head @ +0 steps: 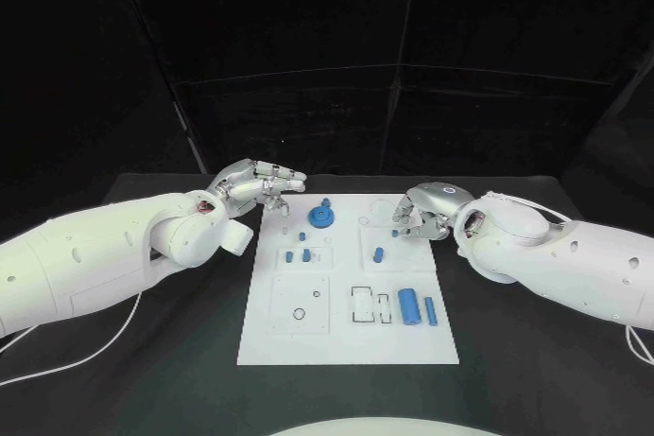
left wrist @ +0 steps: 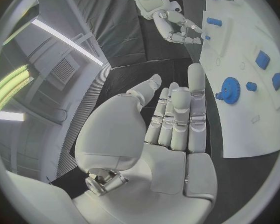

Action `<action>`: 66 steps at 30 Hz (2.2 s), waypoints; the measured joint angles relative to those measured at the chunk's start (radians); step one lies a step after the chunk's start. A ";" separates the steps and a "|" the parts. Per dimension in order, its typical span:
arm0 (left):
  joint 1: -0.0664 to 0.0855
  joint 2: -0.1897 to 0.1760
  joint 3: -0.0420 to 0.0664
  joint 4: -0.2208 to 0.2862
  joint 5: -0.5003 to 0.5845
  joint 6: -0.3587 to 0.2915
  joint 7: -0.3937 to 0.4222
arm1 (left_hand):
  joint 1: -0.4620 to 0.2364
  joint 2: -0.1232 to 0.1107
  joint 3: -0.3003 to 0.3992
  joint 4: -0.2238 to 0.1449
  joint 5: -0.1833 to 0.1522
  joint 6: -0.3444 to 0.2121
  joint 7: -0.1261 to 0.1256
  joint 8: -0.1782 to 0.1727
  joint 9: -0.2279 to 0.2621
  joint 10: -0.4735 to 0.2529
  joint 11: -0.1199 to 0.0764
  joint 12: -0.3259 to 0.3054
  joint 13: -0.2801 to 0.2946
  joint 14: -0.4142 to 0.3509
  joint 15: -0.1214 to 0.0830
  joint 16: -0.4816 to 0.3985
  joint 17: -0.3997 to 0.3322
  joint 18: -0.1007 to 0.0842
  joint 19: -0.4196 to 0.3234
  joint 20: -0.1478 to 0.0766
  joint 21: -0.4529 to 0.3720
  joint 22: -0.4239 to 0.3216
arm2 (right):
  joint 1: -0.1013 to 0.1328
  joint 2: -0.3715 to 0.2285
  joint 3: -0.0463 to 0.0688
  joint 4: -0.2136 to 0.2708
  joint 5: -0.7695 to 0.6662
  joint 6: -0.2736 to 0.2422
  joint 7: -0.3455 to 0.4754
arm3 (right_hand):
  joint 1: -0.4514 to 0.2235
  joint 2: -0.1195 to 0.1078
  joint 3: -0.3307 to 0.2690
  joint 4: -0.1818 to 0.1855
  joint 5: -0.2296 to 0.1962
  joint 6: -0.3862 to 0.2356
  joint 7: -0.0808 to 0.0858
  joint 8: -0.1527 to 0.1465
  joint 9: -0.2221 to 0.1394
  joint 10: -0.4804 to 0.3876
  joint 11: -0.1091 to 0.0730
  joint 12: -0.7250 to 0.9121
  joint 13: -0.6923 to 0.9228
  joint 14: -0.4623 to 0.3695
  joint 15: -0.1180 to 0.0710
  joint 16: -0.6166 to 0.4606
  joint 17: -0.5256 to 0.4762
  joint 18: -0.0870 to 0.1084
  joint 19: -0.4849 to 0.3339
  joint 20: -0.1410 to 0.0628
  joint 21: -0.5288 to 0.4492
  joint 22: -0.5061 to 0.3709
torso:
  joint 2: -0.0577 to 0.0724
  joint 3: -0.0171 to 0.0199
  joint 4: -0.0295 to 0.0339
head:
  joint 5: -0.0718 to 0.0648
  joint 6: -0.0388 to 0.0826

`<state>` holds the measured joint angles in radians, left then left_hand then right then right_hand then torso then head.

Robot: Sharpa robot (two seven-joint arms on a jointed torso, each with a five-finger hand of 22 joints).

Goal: Assemble the parts on the task board

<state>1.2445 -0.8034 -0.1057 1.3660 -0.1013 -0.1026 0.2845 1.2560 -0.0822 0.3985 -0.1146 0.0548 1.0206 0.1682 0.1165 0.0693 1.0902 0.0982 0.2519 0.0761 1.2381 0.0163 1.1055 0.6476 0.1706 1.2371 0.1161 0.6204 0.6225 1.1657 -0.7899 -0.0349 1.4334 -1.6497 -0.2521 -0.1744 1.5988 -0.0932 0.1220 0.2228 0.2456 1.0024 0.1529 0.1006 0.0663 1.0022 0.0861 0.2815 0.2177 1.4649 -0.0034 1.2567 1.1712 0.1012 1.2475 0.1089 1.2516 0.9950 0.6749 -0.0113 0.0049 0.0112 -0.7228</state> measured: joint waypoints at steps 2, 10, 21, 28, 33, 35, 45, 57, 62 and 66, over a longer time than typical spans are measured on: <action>0.000 0.000 0.000 0.001 0.010 0.002 0.005 | 0.000 0.000 -0.002 0.002 0.000 0.000 0.000 0.000 0.000 0.000 0.000 0.000 0.000 0.000 0.000 -0.004 -0.004 0.000 -0.002 -0.002 0.000 -0.002 | -0.001 0.006 0.000 -0.005 -0.003 0.001 -0.001 | 0.000 0.000 0.008 -0.003 0.000 0.000 0.000 0.000 0.000 0.000 0.000 -0.005 -0.007 0.004 0.004 0.000 0.001 0.000 0.004 0.004 0.000 0.003 | 0.000 -0.0001 0.0000 | 0.002 -0.001; -0.001 0.002 0.000 0.003 0.035 0.006 0.017 | 0.005 0.005 -0.006 0.000 0.000 0.000 0.000 0.000 -0.001 0.000 0.000 0.000 0.000 -0.008 0.001 -0.011 -0.016 0.000 -0.004 -0.004 -0.005 -0.005 | -0.014 0.024 0.000 -0.018 -0.005 0.018 0.000 | 0.008 0.000 0.051 -0.009 -0.004 0.003 0.003 -0.004 0.002 0.011 0.007 -0.012 -0.036 0.004 0.004 0.004 0.004 0.000 0.004 0.004 0.006 0.008 | 0.001 -0.0002 -0.0006 | 0.007 -0.005; -0.001 0.005 0.000 0.000 0.046 0.009 0.018 | 0.009 0.009 -0.006 0.000 0.000 0.000 0.000 0.000 -0.001 0.000 0.000 0.004 0.001 -0.014 0.000 -0.011 -0.024 0.000 -0.007 0.000 -0.008 -0.007 | -0.018 0.039 0.000 -0.026 -0.003 0.037 0.003 | 0.008 0.000 0.083 -0.014 -0.004 0.017 0.003 -0.004 0.003 0.029 0.006 -0.020 -0.062 0.004 0.004 0.005 0.004 0.000 0.006 0.002 0.009 0.012 | 0.000 0.0004 -0.0011 | 0.011 -0.006; -0.001 0.007 0.000 -0.003 0.048 0.011 0.018 | 0.014 0.014 -0.008 -0.003 0.000 0.000 0.000 0.000 -0.001 0.000 0.000 0.004 0.001 -0.021 0.000 -0.017 -0.030 -0.001 -0.007 0.000 -0.012 -0.008 | -0.018 0.045 0.000 -0.033 0.000 0.046 0.004 | 0.015 0.007 0.147 -0.031 -0.054 0.043 0.001 -0.004 0.005 0.061 0.000 -0.021 -0.082 0.004 0.004 0.009 -0.004 0.000 0.031 -0.002 0.037 0.048 | 0.000 0.0001 -0.0014 | 0.011 -0.006; -0.001 0.007 0.000 -0.005 0.049 0.012 0.018 | 0.014 0.014 -0.008 -0.003 0.000 0.000 0.000 0.000 -0.001 0.000 0.000 0.007 0.001 -0.021 0.000 -0.017 -0.031 -0.001 -0.007 0.000 -0.012 -0.008 | -0.017 0.048 0.002 -0.037 0.001 0.059 0.000 | 0.014 0.007 0.201 -0.053 -0.089 0.069 -0.002 -0.004 0.008 0.095 -0.006 -0.022 -0.096 0.004 0.004 0.009 -0.013 0.000 0.041 -0.005 0.049 0.071 | 0.000 -0.0001 -0.0017 | 0.011 -0.008; -0.001 0.008 0.000 -0.005 0.049 0.012 0.018 | 0.014 0.014 -0.008 -0.003 0.000 0.000 0.000 0.000 -0.001 0.000 0.000 0.008 0.001 -0.021 0.000 -0.017 -0.029 -0.001 -0.007 0.000 -0.012 -0.008 | -0.016 0.049 0.002 -0.037 0.001 0.063 -0.003 | 0.004 0.012 0.213 -0.062 -0.099 0.080 -0.003 -0.001 0.007 0.104 -0.008 -0.023 -0.099 0.004 0.004 0.009 -0.017 0.000 0.041 -0.005 0.054 0.076 | 0.000 -0.0001 -0.0017 | 0.013 -0.009; -0.001 0.009 -0.001 -0.004 0.050 0.012 0.018 | 0.014 0.014 -0.008 -0.003 0.000 0.000 0.000 0.000 -0.001 0.000 0.000 0.008 0.000 -0.021 0.000 -0.017 -0.027 -0.001 -0.007 0.000 -0.012 -0.008 | -0.018 0.051 0.002 -0.031 -0.020 0.057 -0.029 | -0.013 -0.005 0.268 -0.109 -0.100 0.087 -0.002 0.000 0.008 0.120 -0.009 -0.036 -0.113 0.004 0.004 0.009 -0.026 0.000 0.045 -0.009 0.061 0.087 | 0.000 0.0004 -0.0018 | 0.016 -0.013; -0.001 0.007 -0.001 -0.005 0.051 0.013 0.018 | 0.014 0.014 -0.008 -0.003 0.000 0.000 0.000 0.000 -0.001 0.000 0.000 0.008 0.000 -0.021 0.000 -0.017 -0.031 -0.001 -0.007 0.000 -0.012 -0.009 | -0.024 0.045 -0.001 -0.011 -0.058 -0.002 -0.057 | -0.072 -0.021 0.307 -0.125 -0.112 0.096 -0.001 0.000 0.007 0.134 -0.009 -0.043 -0.122 0.004 0.003 0.009 -0.031 0.000 0.048 -0.005 0.073 0.102 | 0.000 0.0009 -0.0023 | 0.011 -0.013; -0.001 0.007 -0.001 -0.005 0.051 0.013 0.018 | 0.014 0.014 -0.008 -0.003 0.000 0.000 0.000 0.000 -0.001 0.000 0.000 0.008 0.000 -0.021 0.000 -0.017 -0.035 -0.001 -0.007 0.000 -0.012 -0.009 | -0.024 0.035 0.000 0.002 -0.053 -0.021 -0.061 | -0.077 -0.024 0.307 -0.125 -0.114 0.100 -0.004 0.000 0.006 0.137 -0.007 -0.043 -0.123 0.004 0.003 0.009 -0.033 0.000 0.052 -0.009 0.073 0.106 | 0.000 0.0006 -0.0023 | 0.010 -0.013; -0.001 0.007 -0.001 -0.006 0.051 0.013 0.018 | 0.014 0.014 -0.008 -0.003 0.000 0.000 0.000 0.000 -0.001 0.000 0.000 0.008 0.000 -0.021 0.000 -0.017 -0.035 -0.001 -0.007 0.000 -0.012 -0.009 | -0.023 0.025 0.000 0.011 -0.036 -0.032 -0.063 | -0.095 -0.024 0.310 -0.123 -0.116 0.100 -0.004 0.000 0.006 0.141 -0.009 -0.043 -0.125 0.004 0.004 0.009 -0.036 0.000 0.052 -0.009 0.074 0.108 | 0.000 0.0004 -0.0023 | 0.009 -0.013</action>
<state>1.2431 -0.7966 -0.1068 1.3599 -0.0504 -0.0892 0.3026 1.2704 -0.0679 0.3904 -0.1172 0.0549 1.0204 0.1680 0.1164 0.0685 1.0901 0.0984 0.2597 0.0764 1.2168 0.0162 1.0882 0.6130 0.1696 1.2301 0.1158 0.6081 0.6135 1.1423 -0.7648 -0.0346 1.4445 -1.6853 -0.2844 -0.2375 1.5039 -0.1167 0.4319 0.1002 0.1294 1.1024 0.1486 0.1006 0.0724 1.1437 0.0768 0.2381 0.0929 1.4685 0.0001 1.2661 1.1351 0.1010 1.2997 0.0999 1.3258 1.1031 0.6747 -0.0109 0.0026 0.0204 -0.7357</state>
